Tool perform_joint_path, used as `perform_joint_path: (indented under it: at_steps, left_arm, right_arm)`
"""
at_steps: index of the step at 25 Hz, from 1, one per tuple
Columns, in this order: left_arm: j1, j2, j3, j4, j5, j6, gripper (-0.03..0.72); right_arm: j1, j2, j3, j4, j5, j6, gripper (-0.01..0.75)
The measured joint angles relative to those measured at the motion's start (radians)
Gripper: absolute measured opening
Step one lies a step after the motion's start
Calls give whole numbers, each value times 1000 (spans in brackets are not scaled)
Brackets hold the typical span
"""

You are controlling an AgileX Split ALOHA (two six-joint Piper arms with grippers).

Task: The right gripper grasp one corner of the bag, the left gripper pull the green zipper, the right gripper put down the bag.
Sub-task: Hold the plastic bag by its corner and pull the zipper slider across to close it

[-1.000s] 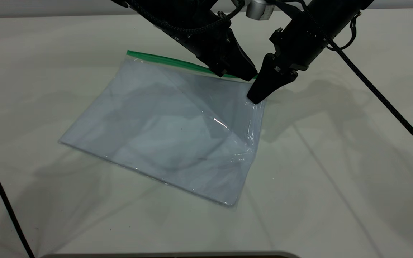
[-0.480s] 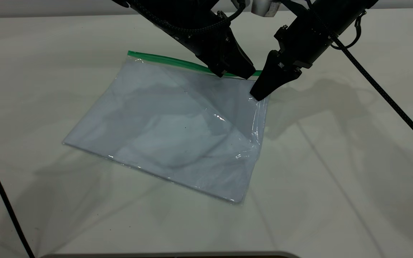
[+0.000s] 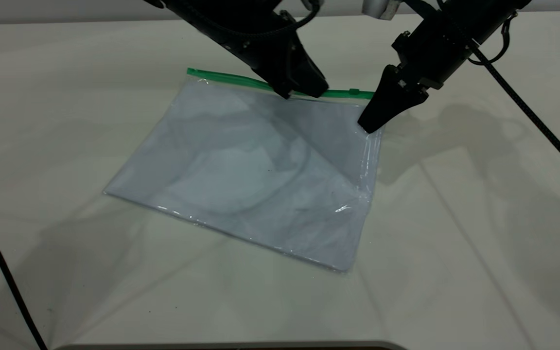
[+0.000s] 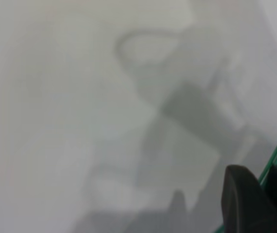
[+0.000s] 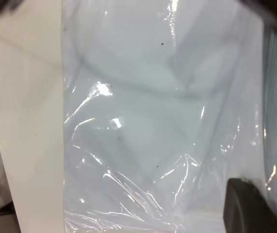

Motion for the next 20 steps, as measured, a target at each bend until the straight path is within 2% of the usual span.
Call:
perform_joint_path:
  at_steps: [12,17,20]
  left_arm:
    - [58,0,0,21,2,-2,142]
    - [49,0,0,-20,46,-4,155]
    - [35,0,-9,-38,64,-6,192]
  right_arm:
    - [-41,0,0,-5,9,-7,34]
    - [-42,0,0,24,8,-19,34]
    - [-40,0,0,30,8,-21,34]
